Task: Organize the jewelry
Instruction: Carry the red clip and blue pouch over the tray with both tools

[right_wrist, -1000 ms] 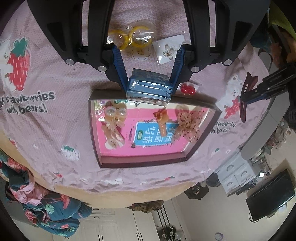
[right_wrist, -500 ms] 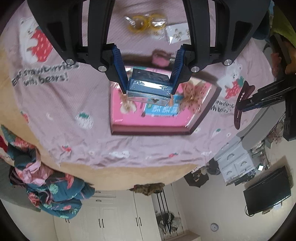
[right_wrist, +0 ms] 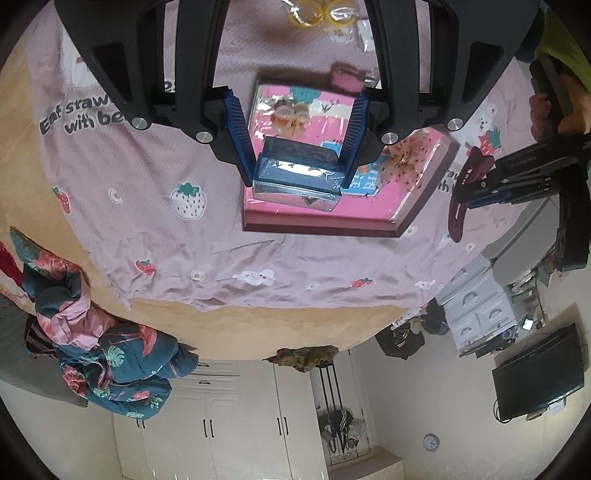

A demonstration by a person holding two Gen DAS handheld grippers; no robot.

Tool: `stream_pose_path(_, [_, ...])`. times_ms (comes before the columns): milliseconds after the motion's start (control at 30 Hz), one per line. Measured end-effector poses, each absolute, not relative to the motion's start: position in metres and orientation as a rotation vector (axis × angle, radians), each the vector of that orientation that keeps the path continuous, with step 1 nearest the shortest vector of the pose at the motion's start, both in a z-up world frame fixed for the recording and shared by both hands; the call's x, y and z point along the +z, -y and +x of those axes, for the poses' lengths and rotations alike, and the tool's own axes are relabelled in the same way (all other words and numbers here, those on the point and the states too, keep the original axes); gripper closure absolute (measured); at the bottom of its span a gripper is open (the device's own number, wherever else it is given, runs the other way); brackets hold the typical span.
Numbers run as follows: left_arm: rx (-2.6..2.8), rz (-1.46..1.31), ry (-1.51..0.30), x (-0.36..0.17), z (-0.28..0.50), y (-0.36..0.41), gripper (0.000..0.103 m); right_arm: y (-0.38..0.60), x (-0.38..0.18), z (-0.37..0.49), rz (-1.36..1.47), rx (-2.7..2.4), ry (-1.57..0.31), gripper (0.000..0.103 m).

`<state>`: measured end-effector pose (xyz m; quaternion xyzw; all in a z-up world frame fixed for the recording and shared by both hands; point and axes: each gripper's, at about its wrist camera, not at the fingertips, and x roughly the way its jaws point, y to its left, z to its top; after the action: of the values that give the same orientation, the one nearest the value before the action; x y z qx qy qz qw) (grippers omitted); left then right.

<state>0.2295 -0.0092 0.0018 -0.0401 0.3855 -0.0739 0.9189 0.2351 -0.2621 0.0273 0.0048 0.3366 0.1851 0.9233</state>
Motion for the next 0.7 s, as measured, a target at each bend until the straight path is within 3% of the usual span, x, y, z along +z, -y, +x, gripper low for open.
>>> stream_pose_path(700, [-0.125,-0.083,-0.874,-0.052,0.293,0.004,0.081,0.220,-0.018,0.282,-0.038,0.421,-0.788,0.059])
